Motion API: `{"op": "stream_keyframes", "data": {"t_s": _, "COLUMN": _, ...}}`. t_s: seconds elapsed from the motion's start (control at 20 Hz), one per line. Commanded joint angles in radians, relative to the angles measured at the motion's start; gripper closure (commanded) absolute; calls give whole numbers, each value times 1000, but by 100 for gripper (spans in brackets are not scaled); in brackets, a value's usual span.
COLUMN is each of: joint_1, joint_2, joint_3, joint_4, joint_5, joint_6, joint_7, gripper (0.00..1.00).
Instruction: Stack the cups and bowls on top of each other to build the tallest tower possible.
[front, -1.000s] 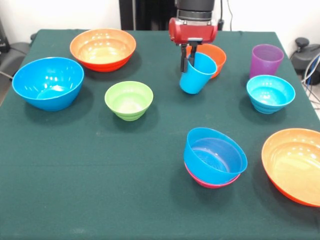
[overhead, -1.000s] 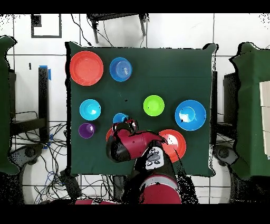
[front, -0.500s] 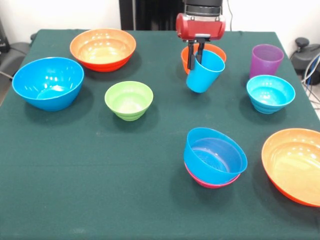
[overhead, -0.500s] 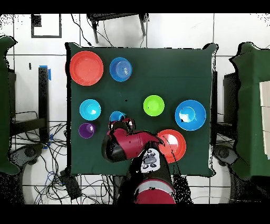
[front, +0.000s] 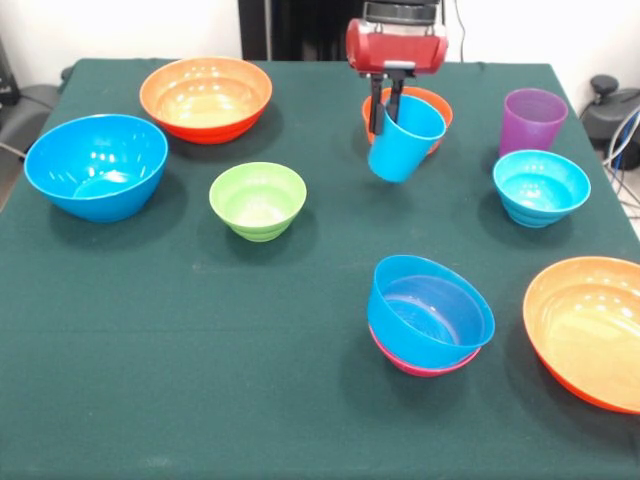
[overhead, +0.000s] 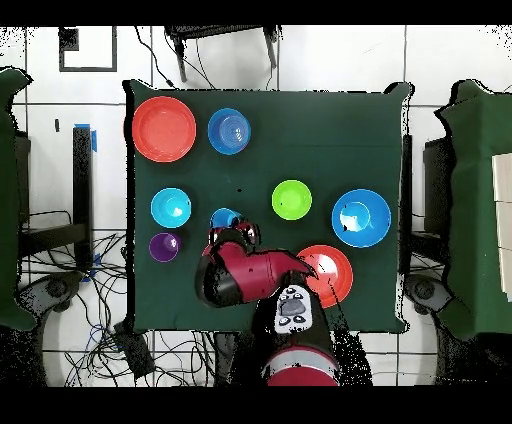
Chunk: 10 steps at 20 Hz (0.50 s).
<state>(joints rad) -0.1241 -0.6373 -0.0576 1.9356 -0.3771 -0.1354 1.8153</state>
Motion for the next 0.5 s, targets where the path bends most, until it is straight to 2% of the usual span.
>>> {"op": "stream_keyframes", "data": {"t_s": 0.05, "joint_1": -37, "joint_2": -96, "joint_3": 115, "joint_4": 84, "joint_5": 35, "joint_6": 114, "joint_7": 149, "gripper": 100}}
{"op": "stream_keyframes", "data": {"t_s": 0.5, "joint_1": -83, "joint_2": -218, "joint_3": 191, "joint_4": 149, "joint_5": 75, "joint_6": 182, "joint_7": 145, "gripper": 100}}
